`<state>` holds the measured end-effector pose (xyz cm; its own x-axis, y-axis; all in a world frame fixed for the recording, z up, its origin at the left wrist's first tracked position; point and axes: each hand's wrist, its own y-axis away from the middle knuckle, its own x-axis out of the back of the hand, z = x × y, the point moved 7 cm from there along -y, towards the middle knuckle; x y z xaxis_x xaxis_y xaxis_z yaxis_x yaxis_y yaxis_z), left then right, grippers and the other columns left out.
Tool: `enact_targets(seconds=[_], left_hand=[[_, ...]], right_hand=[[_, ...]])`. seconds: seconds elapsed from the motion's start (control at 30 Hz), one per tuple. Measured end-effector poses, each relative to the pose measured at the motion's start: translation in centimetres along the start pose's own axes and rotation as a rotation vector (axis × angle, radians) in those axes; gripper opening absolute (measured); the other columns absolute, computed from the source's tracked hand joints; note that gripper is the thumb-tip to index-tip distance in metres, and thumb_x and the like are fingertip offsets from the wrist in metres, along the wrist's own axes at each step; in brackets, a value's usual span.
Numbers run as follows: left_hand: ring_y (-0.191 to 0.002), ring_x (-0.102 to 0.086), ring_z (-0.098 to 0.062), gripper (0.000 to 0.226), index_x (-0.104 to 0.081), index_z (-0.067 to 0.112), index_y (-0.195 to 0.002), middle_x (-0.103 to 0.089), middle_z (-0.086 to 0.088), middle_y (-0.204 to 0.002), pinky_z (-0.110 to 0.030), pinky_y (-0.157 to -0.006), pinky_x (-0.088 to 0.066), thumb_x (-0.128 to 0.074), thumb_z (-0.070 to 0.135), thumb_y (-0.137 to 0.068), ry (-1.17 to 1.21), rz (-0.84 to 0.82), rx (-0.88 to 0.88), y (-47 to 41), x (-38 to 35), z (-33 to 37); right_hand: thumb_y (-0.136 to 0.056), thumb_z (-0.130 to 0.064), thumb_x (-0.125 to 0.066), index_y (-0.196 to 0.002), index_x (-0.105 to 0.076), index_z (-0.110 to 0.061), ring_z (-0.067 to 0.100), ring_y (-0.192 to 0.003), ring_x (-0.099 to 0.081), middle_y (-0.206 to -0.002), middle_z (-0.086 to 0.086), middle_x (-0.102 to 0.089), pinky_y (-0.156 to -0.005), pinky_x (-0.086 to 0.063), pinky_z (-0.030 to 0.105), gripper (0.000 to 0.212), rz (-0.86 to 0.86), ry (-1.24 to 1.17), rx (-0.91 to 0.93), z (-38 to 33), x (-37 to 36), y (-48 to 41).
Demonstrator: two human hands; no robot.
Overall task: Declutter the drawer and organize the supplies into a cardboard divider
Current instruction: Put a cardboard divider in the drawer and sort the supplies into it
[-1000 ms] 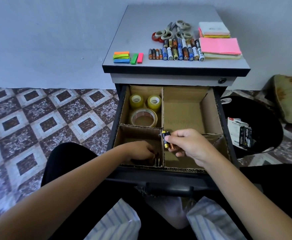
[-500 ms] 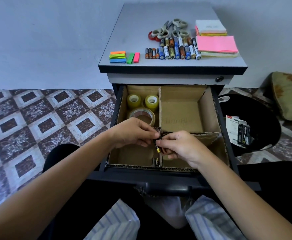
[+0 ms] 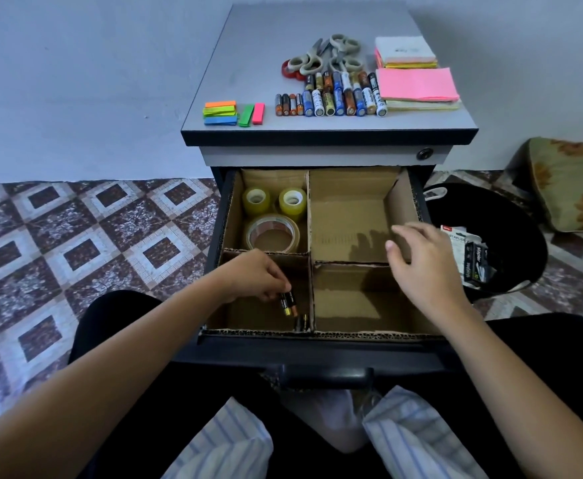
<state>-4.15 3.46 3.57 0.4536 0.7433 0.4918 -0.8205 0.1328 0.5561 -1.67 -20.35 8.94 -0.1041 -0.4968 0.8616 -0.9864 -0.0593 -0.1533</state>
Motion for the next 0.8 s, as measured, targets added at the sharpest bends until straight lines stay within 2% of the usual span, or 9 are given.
enact_targets(seconds=[0.07,0.13,0.2,0.3,0.43,0.63,0.8], left_hand=[[-0.069,-0.058,-0.011,0.014,-0.072,0.006,-0.095,-0.065,-0.006,-0.079,-0.021,-0.069,-0.052,-0.065,0.015,-0.086,-0.068,-0.018,0.025,-0.9,-1.0,-0.8],[-0.065,-0.057,-0.01,0.018,-0.071,0.003,-0.099,-0.063,-0.002,-0.074,-0.02,-0.065,-0.05,-0.063,0.014,-0.087,-0.122,-0.034,0.049,-1.5,-1.9,-1.4],[-0.063,-0.057,-0.01,0.022,-0.069,0.001,-0.104,-0.064,-0.004,-0.077,-0.018,-0.062,-0.048,-0.06,0.014,-0.089,-0.191,-0.073,0.075,-1.9,-2.8,-1.8],[-0.065,-0.059,-0.011,0.025,-0.065,0.003,-0.111,-0.066,-0.007,-0.087,-0.019,-0.063,-0.049,-0.059,0.016,-0.09,-0.237,-0.088,0.071,-2.3,-3.3,-2.0],[-0.063,-0.063,-0.013,0.025,-0.056,0.007,-0.117,-0.065,-0.009,-0.094,-0.025,-0.062,-0.055,-0.054,0.009,-0.092,-0.157,-0.053,0.063,-2.1,-3.1,-2.1],[-0.05,-0.061,0.0,0.029,-0.061,0.0,-0.115,-0.066,-0.018,-0.107,-0.015,-0.053,-0.052,-0.045,-0.004,-0.092,-0.091,-0.139,0.11,-1.3,-4.1,-3.1],[-0.054,-0.061,-0.001,0.03,-0.065,0.002,-0.112,-0.067,-0.013,-0.096,-0.015,-0.055,-0.052,-0.044,-0.002,-0.091,-0.113,-0.129,0.1,-1.1,-4.1,-3.2]], right_hand=[[-0.094,-0.025,-0.051,-0.131,-0.053,-0.003,0.031,-0.134,-0.033,-0.138,0.017,-0.045,-0.11,-0.03,0.043,0.043,-0.009,0.039,-0.03,1.6,-0.6,-0.3],[-0.095,-0.025,-0.05,-0.135,-0.048,-0.002,0.031,-0.138,-0.028,-0.144,0.018,-0.037,-0.114,-0.028,0.044,0.046,-0.025,0.057,-0.024,2.1,-1.3,-0.3],[-0.096,-0.026,-0.049,-0.137,-0.046,-0.003,0.029,-0.14,-0.027,-0.147,0.017,-0.033,-0.114,-0.027,0.042,0.047,-0.012,0.067,-0.016,2.2,-1.6,-0.2],[-0.095,-0.025,-0.048,-0.135,-0.048,-0.003,0.028,-0.139,-0.029,-0.147,0.016,-0.034,-0.114,-0.029,0.042,0.046,0.009,0.069,-0.011,2.3,-1.7,-0.1],[-0.094,-0.023,-0.051,-0.131,-0.052,-0.002,0.029,-0.137,-0.034,-0.145,0.017,-0.037,-0.111,-0.032,0.043,0.043,0.033,0.056,-0.019,2.5,-1.8,0.0],[-0.095,-0.024,-0.049,-0.132,-0.052,-0.004,0.026,-0.139,-0.03,-0.148,0.013,-0.034,-0.112,-0.031,0.043,0.042,0.031,0.038,-0.029,2.5,-1.8,0.0],[-0.094,-0.024,-0.049,-0.131,-0.053,-0.003,0.027,-0.138,-0.032,-0.147,0.014,-0.035,-0.111,-0.033,0.044,0.042,0.035,0.046,-0.023,2.5,-1.9,0.1]])
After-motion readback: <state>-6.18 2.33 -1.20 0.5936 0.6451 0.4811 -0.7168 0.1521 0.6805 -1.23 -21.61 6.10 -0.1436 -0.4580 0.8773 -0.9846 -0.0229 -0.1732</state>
